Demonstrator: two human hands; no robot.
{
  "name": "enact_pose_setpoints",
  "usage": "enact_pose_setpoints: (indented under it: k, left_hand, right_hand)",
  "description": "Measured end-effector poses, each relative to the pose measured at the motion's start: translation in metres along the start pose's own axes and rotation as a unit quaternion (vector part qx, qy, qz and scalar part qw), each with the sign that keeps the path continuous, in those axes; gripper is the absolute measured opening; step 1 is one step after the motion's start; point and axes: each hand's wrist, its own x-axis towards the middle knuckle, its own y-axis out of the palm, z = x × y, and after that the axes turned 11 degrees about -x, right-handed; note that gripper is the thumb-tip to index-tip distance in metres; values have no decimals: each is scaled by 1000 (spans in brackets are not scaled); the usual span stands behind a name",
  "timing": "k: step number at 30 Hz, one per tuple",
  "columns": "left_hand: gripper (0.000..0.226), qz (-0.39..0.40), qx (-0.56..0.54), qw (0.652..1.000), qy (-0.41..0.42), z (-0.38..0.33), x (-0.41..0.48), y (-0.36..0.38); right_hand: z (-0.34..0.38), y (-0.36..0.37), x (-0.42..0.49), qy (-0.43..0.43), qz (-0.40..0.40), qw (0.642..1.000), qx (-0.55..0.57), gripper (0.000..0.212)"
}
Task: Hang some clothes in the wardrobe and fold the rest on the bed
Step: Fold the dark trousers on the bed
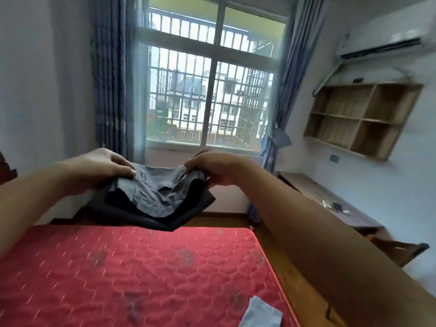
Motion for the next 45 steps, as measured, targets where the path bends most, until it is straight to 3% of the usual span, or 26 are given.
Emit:
enact_pose_setpoints:
  k: [6, 9, 16, 19, 22, 25, 28, 33, 41, 45]
  left_hand:
    - [16, -113, 59, 991, -26, 34, -74, -97]
    - [8, -169, 79, 981, -45, 55, -149, -161]
    - [10, -355, 87, 918, -156, 104, -395, -310]
    - [11, -449, 69, 865, -216, 115, -527, -355]
    - [5, -532, 53, 805, -256, 114, -659, -380]
    - [6, -613, 62, 734, -286, 109, -786, -385]
    - [7, -670, 49, 674, -306, 106, -875, -372]
    - [10, -766, 64, 551, -325, 92, -1007, -331]
    - [24, -826, 89, 388, -398, 100, -1129, -302]
    - [31, -848, 68, 336, -404, 125, -1161, -298]
  right_hand:
    - [77, 88, 15, -71, 88, 992, -48, 5]
    - [134, 161, 21, -128, 141, 979, -68, 9]
    - [293, 390, -26, -272, 326, 903, -63, 10]
    - [361, 496, -84, -319, 414, 851, -54, 21]
    - [422, 594, -165, -373, 467, 800, -59, 57]
    - [471, 680, -258, -418, 535, 732, -57, 72]
    - [500, 739, -331, -427, 594, 680, -48, 64]
    - [540, 827, -468, -459, 682, 567, -51, 27]
    - [572, 939, -604, -515, 737, 430, -81, 28]
    - [588, 996, -645, -533, 749, 381, -96, 34]
